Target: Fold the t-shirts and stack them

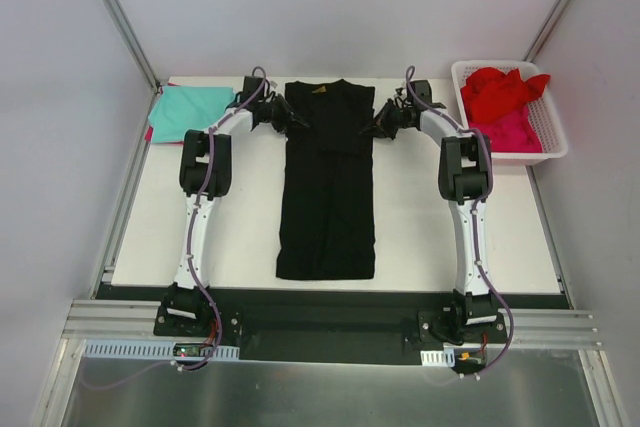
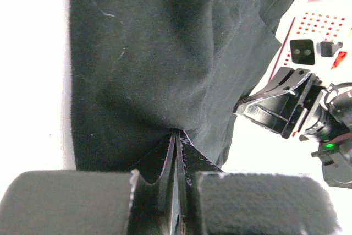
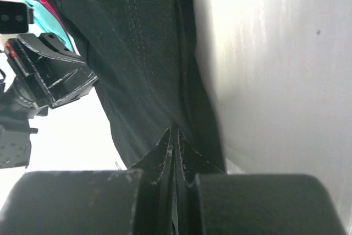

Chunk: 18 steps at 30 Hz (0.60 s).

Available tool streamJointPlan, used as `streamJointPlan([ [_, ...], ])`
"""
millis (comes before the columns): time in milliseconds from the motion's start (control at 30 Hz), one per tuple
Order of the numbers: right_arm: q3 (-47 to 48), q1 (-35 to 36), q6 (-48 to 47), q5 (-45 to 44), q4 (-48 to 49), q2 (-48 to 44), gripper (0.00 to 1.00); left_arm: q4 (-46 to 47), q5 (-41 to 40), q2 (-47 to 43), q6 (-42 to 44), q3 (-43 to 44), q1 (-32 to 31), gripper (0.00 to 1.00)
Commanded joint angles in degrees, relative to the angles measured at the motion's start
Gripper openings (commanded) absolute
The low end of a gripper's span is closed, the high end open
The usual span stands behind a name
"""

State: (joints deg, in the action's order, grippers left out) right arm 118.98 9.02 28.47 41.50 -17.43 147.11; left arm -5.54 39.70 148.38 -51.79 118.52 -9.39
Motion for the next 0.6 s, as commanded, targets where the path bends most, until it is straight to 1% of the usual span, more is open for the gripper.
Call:
streamJointPlan([
  [0, 3.36, -0.75, 4.93, 3.68, 5.03, 1.42, 0.01, 2.72, -0.06, 3.32, -2.79, 2.24, 1.21, 0.00],
  [167, 6.00, -0.75, 6.33, 5.87, 7.67, 3.44, 0.01, 5.19, 0.28, 2.71, -2.00, 1.72, 2.18, 0.00],
  [233, 5.05, -0.84, 5.73, 6.93, 8.20, 2.31, 0.01, 7.02, 0.20, 1.22, -0.25, 0.23, 2.36, 0.00],
  [333, -1.00, -0.58, 2.39, 7.72, 11.45, -4.35, 0.02, 14.66, -0.24, -5.44, 4.57, -7.49, 2.36, 0.00],
  [367, -2.51, -0.49, 1.16, 7.81, 11.37, -6.20, 0.04, 17.64, -1.63, -9.90, 5.55, -12.12, 2.36, 0.00],
  [400, -3.57, -0.40, -0.85, 7.64, 10.32, -10.22, 0.05, 18.63, -1.91, -12.04, 6.52, -14.26, 2.36, 0.00],
  [433, -5.49, -0.40, -2.61, 7.29, 8.75, -12.35, 0.06, 19.07, -2.00, -14.06, 8.01, -16.02, 2.36, 0.00],
  [467, -6.47, -0.23, -4.02, 6.76, 7.16, -14.29, 0.08, 19.34, -1.91, -17.99, 8.46, -19.17, 2.36, 0.00],
  [500, -7.52, -0.31, -7.17, 5.80, 3.67, -16.92, 0.11, 19.51, -1.65, -20.03, 8.72, -21.03, 2.27, 0.00],
  [533, -9.01, -0.05, -8.42, 5.01, 1.81, -21.38, 0.19, 19.52, -1.39, -22.14, 8.72, -22.88, 2.27, 0.03],
  [567, -12.42, -0.05, -9.47, 4.22, 0.39, -24.12, 0.35, 19.52, -1.21, -26.25, 8.72, -27.07, 2.27, 0.06],
])
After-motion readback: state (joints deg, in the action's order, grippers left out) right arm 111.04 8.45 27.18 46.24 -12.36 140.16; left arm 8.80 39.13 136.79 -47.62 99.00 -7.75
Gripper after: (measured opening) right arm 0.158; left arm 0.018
